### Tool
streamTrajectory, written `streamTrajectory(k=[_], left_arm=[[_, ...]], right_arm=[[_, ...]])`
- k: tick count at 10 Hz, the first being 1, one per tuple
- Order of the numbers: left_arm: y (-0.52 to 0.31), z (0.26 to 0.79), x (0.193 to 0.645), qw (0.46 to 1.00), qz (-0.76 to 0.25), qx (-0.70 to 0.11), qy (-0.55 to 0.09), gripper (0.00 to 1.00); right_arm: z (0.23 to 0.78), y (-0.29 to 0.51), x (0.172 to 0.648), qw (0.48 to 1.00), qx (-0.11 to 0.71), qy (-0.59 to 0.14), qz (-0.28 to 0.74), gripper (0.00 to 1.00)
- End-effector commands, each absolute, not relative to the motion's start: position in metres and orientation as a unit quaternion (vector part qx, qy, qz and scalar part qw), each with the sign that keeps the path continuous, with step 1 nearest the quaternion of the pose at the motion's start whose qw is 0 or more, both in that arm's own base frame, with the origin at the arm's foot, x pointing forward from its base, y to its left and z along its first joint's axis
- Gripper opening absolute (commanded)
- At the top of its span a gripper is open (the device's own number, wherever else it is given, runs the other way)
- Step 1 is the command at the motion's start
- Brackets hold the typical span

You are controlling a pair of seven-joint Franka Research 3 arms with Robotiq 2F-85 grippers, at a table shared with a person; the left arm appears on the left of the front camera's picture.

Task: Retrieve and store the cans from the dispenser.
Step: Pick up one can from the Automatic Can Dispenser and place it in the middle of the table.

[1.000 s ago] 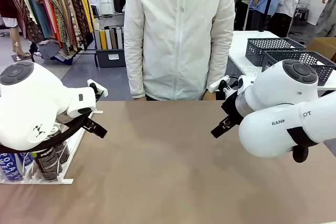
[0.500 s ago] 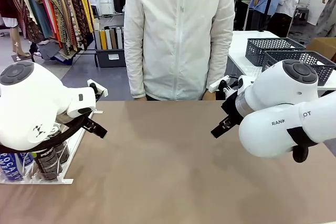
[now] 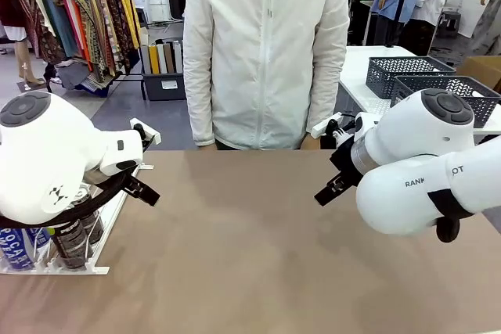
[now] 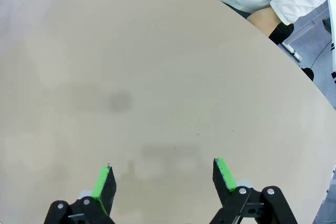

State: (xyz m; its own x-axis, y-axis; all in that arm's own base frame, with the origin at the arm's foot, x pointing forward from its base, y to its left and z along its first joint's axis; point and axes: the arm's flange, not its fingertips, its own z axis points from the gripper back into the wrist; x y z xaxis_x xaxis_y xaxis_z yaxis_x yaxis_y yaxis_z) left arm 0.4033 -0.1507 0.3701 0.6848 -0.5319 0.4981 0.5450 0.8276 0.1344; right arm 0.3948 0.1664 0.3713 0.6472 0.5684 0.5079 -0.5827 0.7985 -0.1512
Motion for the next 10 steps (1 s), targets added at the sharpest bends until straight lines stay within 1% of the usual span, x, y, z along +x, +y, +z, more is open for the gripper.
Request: streamTrajectory(k=[1,5,6,7,8,9,10], left_arm=[[-0.151,0.370,0.403,0.918,-0.294,-0.012,-0.268,1.00],[-0.151,0.370,0.403,0.918,-0.293,-0.012,-0.267,1.00],[-0.147,0.383,0.397,0.921,-0.318,-0.079,-0.210,1.00],[-0.146,0.404,0.388,0.920,-0.323,-0.157,-0.155,1.00],[-0.147,0.436,0.379,0.947,-0.238,-0.204,-0.067,1.00],[-0.137,0.460,0.372,0.939,-0.217,-0.253,-0.085,1.00],[-0.117,0.484,0.364,0.928,-0.202,-0.296,-0.099,1.00]], right_arm=[[0.371,0.166,0.395,0.907,0.013,-0.275,0.317,1.00],[0.371,0.166,0.395,0.907,0.013,-0.275,0.317,1.00],[0.379,0.160,0.394,0.929,0.055,-0.205,0.303,1.00],[0.391,0.149,0.391,0.943,0.132,-0.141,0.269,1.00],[0.412,0.138,0.386,0.954,0.216,-0.118,0.172,1.00],[0.431,0.123,0.378,0.946,0.281,-0.119,0.108,1.00],[0.453,0.101,0.363,0.913,0.375,-0.121,0.102,1.00]])
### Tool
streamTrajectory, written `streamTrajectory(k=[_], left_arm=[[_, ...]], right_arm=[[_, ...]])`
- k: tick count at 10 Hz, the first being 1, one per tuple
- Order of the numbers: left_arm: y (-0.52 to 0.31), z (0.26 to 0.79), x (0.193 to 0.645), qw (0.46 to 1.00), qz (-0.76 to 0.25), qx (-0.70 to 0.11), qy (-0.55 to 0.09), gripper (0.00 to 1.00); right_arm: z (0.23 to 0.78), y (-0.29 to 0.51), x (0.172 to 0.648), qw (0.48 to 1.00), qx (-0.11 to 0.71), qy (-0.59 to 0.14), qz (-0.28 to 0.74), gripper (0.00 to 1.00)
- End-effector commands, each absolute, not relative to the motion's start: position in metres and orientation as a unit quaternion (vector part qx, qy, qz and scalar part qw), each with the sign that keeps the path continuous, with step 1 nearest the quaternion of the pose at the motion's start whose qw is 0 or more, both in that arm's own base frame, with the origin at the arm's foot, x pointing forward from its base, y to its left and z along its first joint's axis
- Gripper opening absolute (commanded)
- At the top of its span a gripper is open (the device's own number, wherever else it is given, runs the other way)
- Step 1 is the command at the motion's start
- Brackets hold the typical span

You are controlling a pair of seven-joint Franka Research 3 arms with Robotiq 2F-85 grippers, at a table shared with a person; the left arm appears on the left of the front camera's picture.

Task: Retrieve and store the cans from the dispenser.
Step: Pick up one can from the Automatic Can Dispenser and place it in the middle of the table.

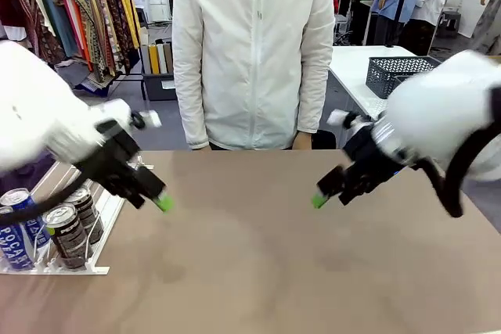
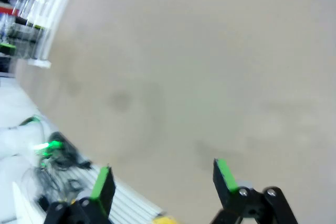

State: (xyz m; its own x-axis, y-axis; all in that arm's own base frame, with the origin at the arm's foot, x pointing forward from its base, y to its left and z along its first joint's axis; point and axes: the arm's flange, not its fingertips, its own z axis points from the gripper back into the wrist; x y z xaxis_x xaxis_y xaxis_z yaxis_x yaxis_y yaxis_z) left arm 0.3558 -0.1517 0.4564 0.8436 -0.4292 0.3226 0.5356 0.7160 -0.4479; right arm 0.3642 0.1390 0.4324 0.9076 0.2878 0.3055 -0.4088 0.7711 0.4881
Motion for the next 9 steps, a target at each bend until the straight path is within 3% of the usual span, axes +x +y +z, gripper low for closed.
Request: streamTrajectory(k=[1,3,5,6,9], left_arm=[[-0.087,0.507,0.355,0.907,-0.205,-0.348,-0.116,1.00],[0.017,0.543,0.337,0.863,-0.147,-0.451,-0.176,1.00],[0.109,0.526,0.324,0.838,-0.040,-0.496,-0.223,1.00],[0.152,0.504,0.313,0.815,0.055,-0.523,-0.243,1.00],[0.199,0.478,0.284,0.764,0.134,-0.541,-0.326,1.00]], right_arm=[[0.478,0.073,0.340,0.873,0.450,-0.139,0.125,1.00],[0.510,-0.001,0.284,0.783,0.561,-0.236,0.131,1.00],[0.497,-0.062,0.255,0.727,0.614,-0.301,0.069,1.00],[0.482,-0.085,0.244,0.707,0.630,-0.319,0.039,1.00],[0.453,-0.098,0.250,0.704,0.638,-0.313,-0.004,1.00]])
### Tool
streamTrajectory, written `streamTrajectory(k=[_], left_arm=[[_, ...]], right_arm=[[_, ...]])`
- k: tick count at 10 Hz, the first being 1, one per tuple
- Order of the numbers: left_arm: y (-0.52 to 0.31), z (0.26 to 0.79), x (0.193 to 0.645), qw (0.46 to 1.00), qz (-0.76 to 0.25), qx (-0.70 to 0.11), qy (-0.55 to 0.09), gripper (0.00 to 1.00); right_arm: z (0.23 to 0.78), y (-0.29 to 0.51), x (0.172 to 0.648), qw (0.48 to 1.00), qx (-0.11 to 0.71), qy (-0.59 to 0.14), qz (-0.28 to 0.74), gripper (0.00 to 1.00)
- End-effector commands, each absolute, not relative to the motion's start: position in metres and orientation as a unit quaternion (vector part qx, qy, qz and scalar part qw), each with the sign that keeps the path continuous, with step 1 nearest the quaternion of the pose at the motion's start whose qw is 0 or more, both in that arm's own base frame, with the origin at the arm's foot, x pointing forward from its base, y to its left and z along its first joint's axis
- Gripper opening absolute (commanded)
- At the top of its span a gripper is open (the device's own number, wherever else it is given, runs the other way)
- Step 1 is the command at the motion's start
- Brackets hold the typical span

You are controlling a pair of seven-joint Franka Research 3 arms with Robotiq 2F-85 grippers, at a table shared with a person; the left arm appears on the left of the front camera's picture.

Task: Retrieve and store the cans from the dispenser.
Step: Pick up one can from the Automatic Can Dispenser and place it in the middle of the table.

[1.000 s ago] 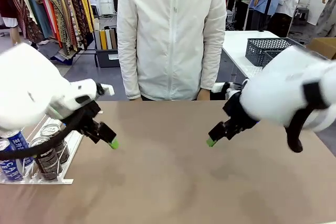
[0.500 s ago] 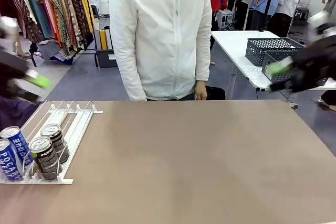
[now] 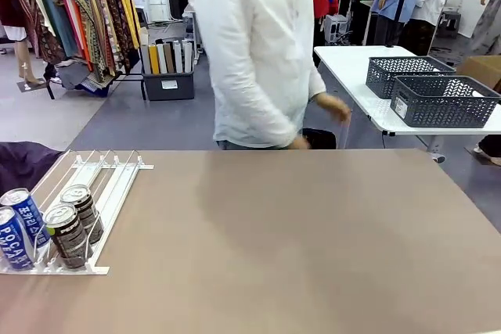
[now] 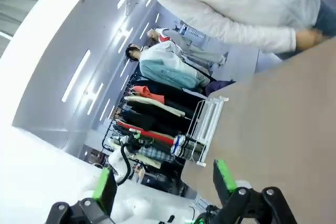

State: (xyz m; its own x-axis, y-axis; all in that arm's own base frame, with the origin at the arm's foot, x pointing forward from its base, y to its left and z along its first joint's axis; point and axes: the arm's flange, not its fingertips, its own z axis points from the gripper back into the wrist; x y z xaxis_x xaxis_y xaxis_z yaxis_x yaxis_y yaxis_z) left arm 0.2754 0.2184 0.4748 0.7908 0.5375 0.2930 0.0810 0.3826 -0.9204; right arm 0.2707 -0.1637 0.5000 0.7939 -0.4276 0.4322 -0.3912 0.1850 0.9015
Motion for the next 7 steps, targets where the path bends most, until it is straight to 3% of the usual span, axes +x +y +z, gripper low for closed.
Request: streamTrajectory(k=[1,2,7], left_arm=[[0.199,0.478,0.285,0.756,0.150,-0.532,-0.350,1.00],[0.218,0.475,0.275,0.780,0.146,-0.536,-0.288,1.00],[0.218,0.475,0.275,0.780,0.146,-0.536,-0.288,1.00]], right_arm=[[0.441,-0.090,0.266,0.719,0.636,-0.280,-0.004,1.00],[0.500,-0.164,0.271,0.700,0.638,-0.321,-0.013,1.00],[0.500,-0.164,0.271,0.700,0.638,-0.321,-0.013,1.00]])
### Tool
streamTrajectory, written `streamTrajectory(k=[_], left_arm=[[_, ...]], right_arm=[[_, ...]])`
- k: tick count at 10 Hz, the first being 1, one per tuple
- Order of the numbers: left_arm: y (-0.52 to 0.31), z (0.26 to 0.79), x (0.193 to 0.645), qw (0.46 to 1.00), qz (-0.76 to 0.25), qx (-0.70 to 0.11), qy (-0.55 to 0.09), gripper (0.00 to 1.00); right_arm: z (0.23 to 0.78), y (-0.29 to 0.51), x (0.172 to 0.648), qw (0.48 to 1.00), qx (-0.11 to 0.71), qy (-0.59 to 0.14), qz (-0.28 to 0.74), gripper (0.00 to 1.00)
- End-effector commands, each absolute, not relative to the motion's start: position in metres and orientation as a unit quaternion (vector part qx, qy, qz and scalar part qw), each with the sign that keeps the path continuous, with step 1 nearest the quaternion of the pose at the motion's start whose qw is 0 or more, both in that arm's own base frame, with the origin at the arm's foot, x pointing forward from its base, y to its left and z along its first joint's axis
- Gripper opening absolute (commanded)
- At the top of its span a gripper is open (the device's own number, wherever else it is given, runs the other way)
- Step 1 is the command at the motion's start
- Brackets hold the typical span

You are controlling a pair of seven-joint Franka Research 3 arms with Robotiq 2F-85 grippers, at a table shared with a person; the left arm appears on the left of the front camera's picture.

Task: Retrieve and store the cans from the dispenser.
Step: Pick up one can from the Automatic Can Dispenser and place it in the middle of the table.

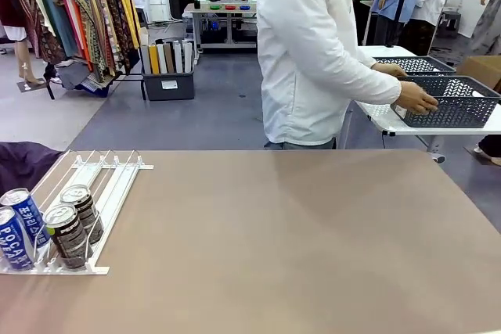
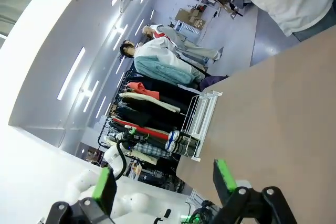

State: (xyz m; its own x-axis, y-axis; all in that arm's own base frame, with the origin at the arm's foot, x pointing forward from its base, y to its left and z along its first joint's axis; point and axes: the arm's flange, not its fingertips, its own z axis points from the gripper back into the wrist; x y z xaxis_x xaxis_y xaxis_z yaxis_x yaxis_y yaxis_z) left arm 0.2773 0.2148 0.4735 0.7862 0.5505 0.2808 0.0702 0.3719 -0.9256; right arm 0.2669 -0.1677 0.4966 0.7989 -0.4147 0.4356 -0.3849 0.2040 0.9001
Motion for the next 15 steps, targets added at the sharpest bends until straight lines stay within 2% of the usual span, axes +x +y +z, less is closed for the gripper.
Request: streamTrajectory(k=[1,3,4,5,6,8,9,11,12,13,14,15], left_arm=[[0.218,0.475,0.275,0.780,0.146,-0.536,-0.288,1.00],[0.216,0.474,0.277,0.776,0.155,-0.539,-0.288,1.00],[0.207,0.487,0.276,0.842,0.153,-0.440,-0.271,1.00],[0.188,0.502,0.282,0.906,0.094,-0.347,-0.225,1.00],[0.167,0.517,0.290,0.951,0.079,-0.231,-0.189,1.00],[0.126,0.526,0.308,0.987,-0.002,-0.056,-0.152,1.00],[0.111,0.522,0.315,0.989,-0.050,-0.011,-0.140,1.00],[0.085,0.503,0.323,0.986,-0.133,0.021,-0.093,1.00],[0.079,0.500,0.327,0.986,-0.136,-0.004,-0.095,1.00],[0.073,0.503,0.333,0.983,-0.115,-0.067,-0.125,1.00],[0.071,0.502,0.326,0.990,-0.105,0.002,-0.095,1.00],[0.071,0.502,0.326,0.990,-0.105,0.002,-0.095,1.00]], right_arm=[[0.500,-0.164,0.271,0.700,0.638,-0.321,-0.013,1.00],[0.500,-0.164,0.271,0.700,0.638,-0.321,-0.013,1.00],[0.500,-0.164,0.271,0.700,0.638,-0.321,-0.013,1.00],[0.500,-0.164,0.271,0.700,0.638,-0.321,-0.013,1.00],[0.500,-0.164,0.271,0.700,0.638,-0.321,-0.013,1.00],[0.500,-0.164,0.271,0.700,0.638,-0.321,-0.013,1.00],[0.500,-0.164,0.271,0.700,0.638,-0.321,-0.013,1.00],[0.500,-0.164,0.271,0.700,0.638,-0.321,-0.013,1.00],[0.500,-0.164,0.271,0.700,0.638,-0.321,-0.013,1.00],[0.500,-0.164,0.271,0.700,0.638,-0.321,-0.013,1.00],[0.500,-0.164,0.271,0.700,0.638,-0.321,-0.013,1.00],[0.500,-0.164,0.271,0.700,0.638,-0.321,-0.013,1.00]])
